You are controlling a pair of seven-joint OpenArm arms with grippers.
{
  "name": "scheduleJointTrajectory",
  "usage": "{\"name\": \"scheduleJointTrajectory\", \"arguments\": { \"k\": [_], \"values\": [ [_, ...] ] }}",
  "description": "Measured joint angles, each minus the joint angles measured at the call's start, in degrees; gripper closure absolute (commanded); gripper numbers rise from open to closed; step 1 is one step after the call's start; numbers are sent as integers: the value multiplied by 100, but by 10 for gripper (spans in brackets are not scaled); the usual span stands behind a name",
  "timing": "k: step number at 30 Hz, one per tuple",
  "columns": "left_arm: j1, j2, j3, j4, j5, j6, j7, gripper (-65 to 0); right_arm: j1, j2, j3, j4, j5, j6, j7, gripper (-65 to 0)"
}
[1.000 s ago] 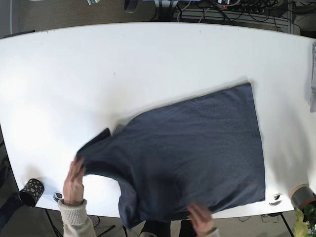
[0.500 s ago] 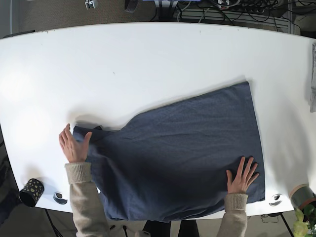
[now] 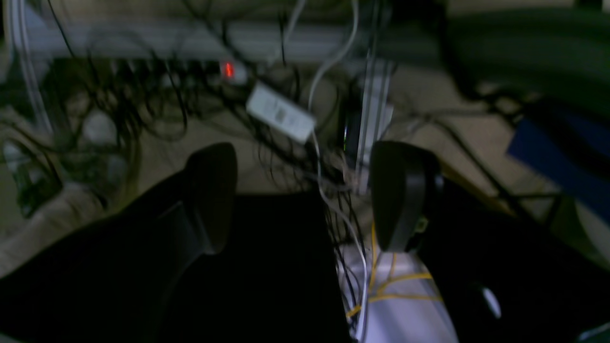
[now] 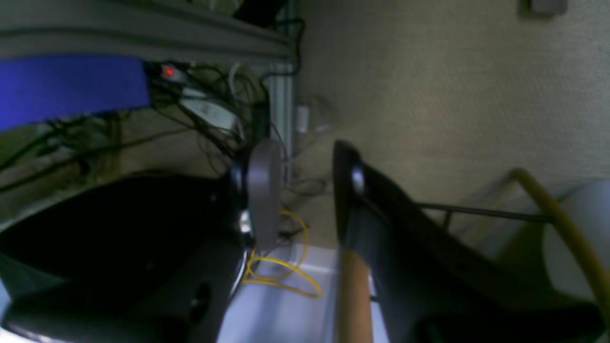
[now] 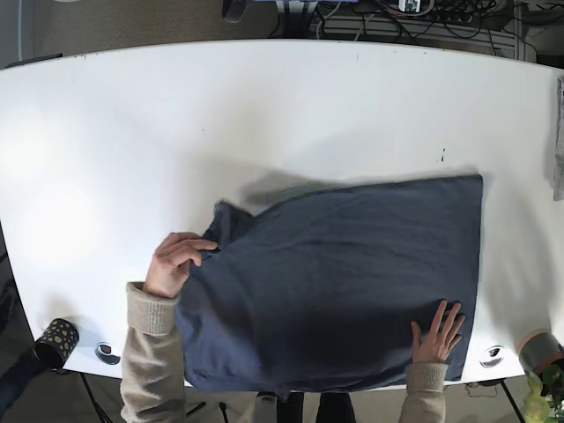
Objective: Fold the T-shirt properly
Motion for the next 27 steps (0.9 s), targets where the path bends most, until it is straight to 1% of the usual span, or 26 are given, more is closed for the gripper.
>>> {"name": "scheduleJointTrajectory", "arguments": {
  "k": [2, 4, 7, 12, 14, 16, 20, 21, 23, 27],
  "values": [
    [173, 13, 0, 350, -2, -2, -57, -396, -258, 92, -13, 284, 140, 28, 20, -166],
    [385, 33, 0, 719, 0, 0, -55, -396, -505, 162, -4, 557, 260, -4, 39, -166],
    [688, 48, 20, 1191, 2, -2, -2, -396, -863, 234, 9, 944, 350, 2, 11, -166],
    [1165, 44, 20, 1978, 2, -4, 35, -396, -1434, 216, 2, 1631, 540, 20, 2, -166],
    [1342, 44, 28, 2299, 2, 2, 15, -396, -1624, 203, -2, 1880, 612, 0, -9, -166],
    [1502, 37, 129, 2608, 2, 20, 24, -396, -1834, 208, 13, 2151, 669, 0, -13, -166],
    [1762, 61, 225, 3161, -4, -11, 22, -396, -2251, 160, 428, 2747, 824, 26, 4, -166],
    [1814, 61, 227, 3289, -42, -44, 33, -396, -2332, 162, 546, 2889, 874, -9, -11, -166],
    [1906, 57, 219, 3536, -157, -20, 57, -396, -2465, 175, 695, 3112, 859, -9, -39, -166],
    [2142, -42, 223, 4162, -870, -4, 63, -396, -2667, 166, 1010, 3698, 881, 33, -31, -166]
  ]
}}
